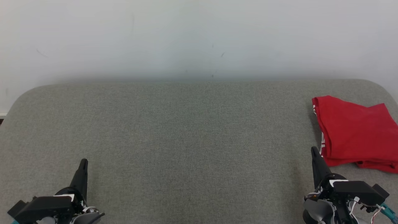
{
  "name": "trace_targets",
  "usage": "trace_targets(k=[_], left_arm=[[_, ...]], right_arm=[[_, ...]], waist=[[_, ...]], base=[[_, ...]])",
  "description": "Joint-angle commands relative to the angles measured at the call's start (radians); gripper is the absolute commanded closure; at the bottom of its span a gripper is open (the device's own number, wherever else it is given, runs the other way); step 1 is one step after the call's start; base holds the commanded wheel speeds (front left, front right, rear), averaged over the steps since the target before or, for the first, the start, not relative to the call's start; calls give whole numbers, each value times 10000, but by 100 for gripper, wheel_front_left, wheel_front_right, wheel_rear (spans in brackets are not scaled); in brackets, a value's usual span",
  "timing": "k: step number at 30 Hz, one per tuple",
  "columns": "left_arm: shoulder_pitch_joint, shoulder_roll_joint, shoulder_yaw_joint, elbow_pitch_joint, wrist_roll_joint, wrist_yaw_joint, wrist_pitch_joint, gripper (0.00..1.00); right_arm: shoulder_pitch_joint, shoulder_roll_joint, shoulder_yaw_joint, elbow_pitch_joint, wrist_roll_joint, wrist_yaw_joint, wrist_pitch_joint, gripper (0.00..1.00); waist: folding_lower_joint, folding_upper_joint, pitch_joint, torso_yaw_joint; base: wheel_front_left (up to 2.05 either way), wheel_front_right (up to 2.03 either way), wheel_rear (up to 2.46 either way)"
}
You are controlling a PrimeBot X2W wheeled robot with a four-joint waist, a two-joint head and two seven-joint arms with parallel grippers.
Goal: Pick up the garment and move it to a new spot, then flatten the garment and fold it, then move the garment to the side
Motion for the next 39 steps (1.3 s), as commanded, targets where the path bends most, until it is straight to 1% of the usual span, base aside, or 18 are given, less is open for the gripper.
trace_targets(k=[1, 39], left_arm=[[-83, -18, 38, 3, -176, 4, 36, 100], [-81, -16, 32, -4, -153, 3, 35, 100]], right_arm=[[-129, -5, -23, 13, 123, 11, 55, 100], [-120, -3, -16, 11, 94, 11, 40, 100]], waist=[[0, -1, 5, 1], [0, -1, 5, 1]], base=[[0, 0, 0], [0, 0, 0]])
